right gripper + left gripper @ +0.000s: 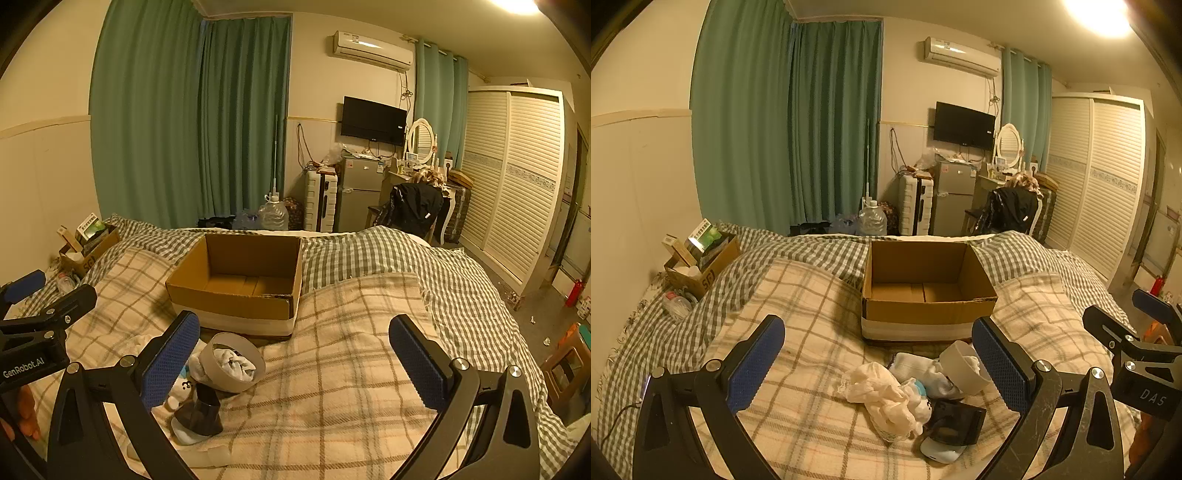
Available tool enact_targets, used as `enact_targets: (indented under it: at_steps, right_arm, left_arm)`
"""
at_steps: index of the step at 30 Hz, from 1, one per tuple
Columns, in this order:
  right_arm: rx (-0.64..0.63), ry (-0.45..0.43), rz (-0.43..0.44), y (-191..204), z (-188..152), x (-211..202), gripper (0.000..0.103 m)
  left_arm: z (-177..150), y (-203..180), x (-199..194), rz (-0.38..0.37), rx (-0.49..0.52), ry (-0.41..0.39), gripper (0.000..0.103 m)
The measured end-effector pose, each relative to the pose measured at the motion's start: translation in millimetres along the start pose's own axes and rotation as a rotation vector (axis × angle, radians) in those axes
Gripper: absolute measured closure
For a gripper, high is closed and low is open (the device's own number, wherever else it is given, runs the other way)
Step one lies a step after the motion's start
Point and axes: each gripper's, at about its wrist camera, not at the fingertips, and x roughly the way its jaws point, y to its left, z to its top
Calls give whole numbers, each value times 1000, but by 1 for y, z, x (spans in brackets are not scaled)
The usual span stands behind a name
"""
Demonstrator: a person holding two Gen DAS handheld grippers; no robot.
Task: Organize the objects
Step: 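Move both tools toward the scattered items beside the cardboard box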
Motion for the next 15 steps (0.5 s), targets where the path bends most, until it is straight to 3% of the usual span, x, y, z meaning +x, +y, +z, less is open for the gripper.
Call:
enact_targets:
  at_steps: [15]
  right_arm:
    - [-6,-3,10,4,2,-2,0]
  left_arm:
    - [2,1,-1,1,3,-2,0]
